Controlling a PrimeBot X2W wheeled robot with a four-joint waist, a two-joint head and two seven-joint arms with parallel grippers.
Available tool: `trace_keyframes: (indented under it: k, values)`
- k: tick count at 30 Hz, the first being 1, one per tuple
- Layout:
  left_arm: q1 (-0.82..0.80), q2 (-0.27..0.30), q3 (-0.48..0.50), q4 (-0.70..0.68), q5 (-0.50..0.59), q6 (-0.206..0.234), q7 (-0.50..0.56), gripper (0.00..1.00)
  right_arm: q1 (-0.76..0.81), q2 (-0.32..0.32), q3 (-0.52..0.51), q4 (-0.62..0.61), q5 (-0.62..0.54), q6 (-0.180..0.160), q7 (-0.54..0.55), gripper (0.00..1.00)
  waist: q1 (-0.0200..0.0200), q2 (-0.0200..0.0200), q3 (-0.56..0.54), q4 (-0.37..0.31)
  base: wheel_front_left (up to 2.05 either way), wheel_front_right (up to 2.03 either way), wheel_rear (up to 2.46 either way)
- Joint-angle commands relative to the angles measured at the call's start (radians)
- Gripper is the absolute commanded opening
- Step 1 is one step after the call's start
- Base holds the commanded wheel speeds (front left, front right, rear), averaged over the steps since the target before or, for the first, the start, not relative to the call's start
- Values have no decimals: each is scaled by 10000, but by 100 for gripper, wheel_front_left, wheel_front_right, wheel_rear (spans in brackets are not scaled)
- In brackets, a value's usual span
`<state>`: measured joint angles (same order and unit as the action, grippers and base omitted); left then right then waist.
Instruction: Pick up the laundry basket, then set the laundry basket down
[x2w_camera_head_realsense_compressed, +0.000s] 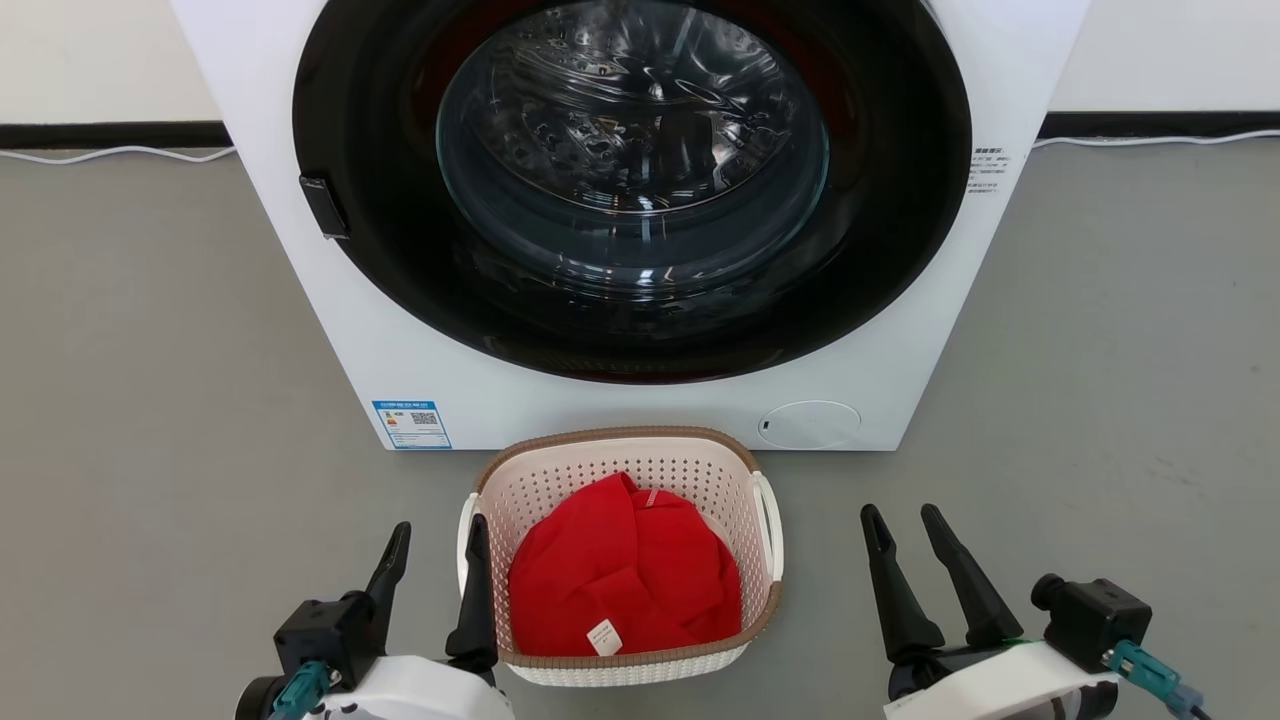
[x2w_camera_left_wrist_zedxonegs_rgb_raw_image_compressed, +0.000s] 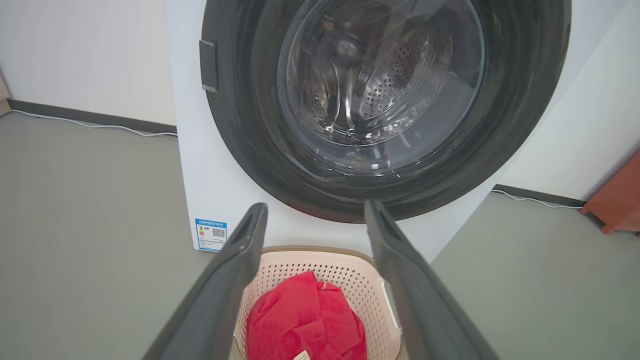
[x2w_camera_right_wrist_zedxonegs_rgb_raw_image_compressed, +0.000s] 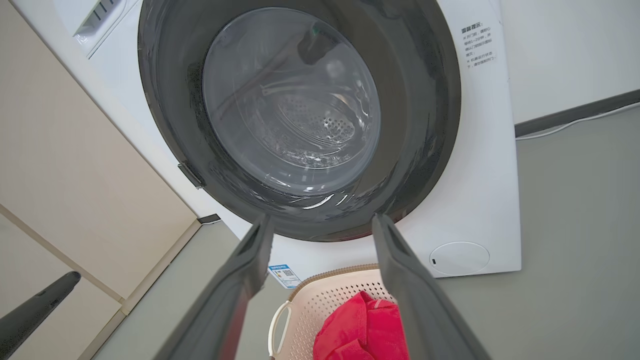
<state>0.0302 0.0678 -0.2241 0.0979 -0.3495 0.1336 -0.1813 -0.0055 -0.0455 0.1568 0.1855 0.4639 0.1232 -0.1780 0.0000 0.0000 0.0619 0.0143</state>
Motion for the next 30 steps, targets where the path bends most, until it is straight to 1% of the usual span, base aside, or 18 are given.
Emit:
trace_keyframes:
  k: [1, 8, 23, 30]
  values:
    - [-443, 22, 209, -361, 365, 119, -166, 100, -479, -28, 245, -358, -356, 61, -199, 100, 0, 0, 3, 5, 0, 0, 0]
    - [-388, -44, 266, -518, 1045, 205, -371, 100, -512, -34, 412, -464, -1119, 65, -404, 100, 0, 0, 69, 12, 0, 0, 0]
    - [-318, -124, 201, -843, 2850, 401, -805, 100, -536, -47, 755, -681, -2810, 75, -837, 100, 0, 0, 170, 22, 0, 0, 0]
    - [-312, -154, 327, -804, 2720, 345, -805, 100, -542, -47, 709, -691, -2814, 75, -837, 100, 0, 0, 217, 34, 0, 0, 0]
